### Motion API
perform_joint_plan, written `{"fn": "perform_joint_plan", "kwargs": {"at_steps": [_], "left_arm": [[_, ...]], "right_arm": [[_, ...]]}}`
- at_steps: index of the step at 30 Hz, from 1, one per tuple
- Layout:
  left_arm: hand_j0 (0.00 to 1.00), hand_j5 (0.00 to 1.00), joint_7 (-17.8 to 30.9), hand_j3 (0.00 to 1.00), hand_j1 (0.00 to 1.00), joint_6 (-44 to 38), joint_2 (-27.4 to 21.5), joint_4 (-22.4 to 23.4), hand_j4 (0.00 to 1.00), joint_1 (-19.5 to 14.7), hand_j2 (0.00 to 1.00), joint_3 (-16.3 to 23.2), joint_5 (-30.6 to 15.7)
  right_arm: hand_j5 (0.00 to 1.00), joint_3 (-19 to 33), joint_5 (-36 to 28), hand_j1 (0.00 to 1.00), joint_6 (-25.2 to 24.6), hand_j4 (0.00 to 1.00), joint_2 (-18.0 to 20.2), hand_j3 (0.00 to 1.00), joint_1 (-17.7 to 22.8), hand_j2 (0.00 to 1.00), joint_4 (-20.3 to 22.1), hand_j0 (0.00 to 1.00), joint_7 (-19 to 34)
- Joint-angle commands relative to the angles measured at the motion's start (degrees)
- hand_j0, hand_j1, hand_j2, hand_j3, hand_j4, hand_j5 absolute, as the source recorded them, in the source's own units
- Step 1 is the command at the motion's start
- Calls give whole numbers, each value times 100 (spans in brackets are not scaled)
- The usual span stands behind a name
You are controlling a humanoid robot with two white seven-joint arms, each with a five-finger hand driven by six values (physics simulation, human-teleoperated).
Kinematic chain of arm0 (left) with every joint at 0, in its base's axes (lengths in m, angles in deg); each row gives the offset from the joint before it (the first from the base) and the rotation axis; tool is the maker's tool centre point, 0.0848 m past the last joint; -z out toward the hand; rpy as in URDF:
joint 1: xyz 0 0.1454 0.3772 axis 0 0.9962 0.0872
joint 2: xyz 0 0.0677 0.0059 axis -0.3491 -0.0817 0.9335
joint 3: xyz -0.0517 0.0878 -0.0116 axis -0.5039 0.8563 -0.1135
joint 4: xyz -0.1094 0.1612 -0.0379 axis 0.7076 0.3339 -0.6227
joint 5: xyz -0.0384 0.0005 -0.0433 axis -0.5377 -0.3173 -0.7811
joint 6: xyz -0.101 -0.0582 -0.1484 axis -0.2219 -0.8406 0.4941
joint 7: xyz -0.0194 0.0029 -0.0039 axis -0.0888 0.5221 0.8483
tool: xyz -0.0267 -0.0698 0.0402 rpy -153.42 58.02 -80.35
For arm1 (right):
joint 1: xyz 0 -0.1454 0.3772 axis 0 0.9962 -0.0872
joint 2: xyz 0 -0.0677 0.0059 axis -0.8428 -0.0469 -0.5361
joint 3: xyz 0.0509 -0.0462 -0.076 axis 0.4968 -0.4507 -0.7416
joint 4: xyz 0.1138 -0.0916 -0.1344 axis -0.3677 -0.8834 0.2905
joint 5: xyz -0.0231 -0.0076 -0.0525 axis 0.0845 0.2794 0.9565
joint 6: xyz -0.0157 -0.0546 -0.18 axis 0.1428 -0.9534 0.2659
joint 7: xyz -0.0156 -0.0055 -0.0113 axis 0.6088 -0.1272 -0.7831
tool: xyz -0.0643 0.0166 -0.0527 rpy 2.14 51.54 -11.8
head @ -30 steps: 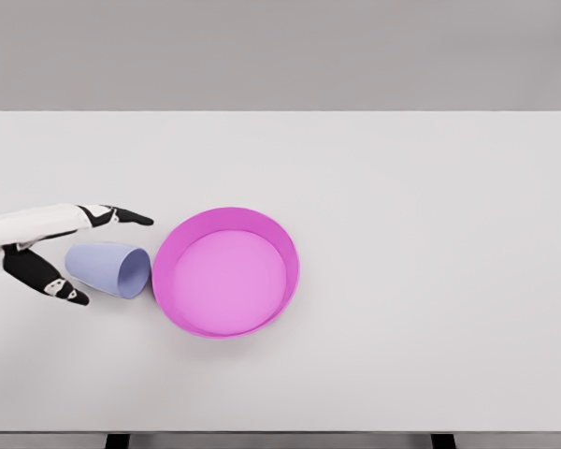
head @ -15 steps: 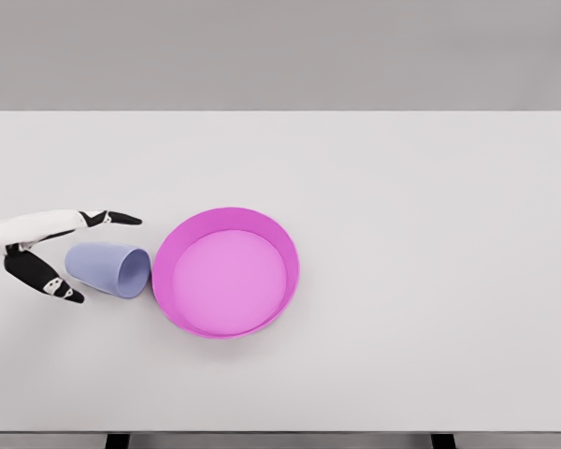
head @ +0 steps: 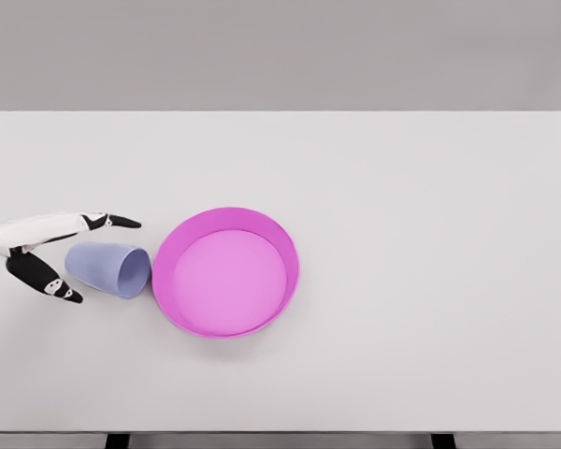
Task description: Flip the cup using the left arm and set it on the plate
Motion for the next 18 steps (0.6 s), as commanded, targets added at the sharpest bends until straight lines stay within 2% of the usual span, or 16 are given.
{"fn": "perform_joint_plan", "kwargs": {"at_steps": [1, 15, 18], "left_arm": [[100, 100, 5, 100, 100, -6, 123, -9, 100, 0, 100, -145, 408], [100, 100, -4, 100, 100, -94, 361, 79, 100, 88, 100, -75, 496], [100, 100, -13, 100, 100, -94, 466, 246, 100, 88, 100, -66, 496]], "right_arm": [[100, -2, 1, 100, 0, 100, 0, 100, 9, 100, -4, 100, 1], [100, -2, 1, 100, 0, 100, 0, 100, 9, 100, 5, 100, 1], [100, -2, 1, 100, 0, 100, 0, 100, 0, 100, -4, 100, 1]]}}
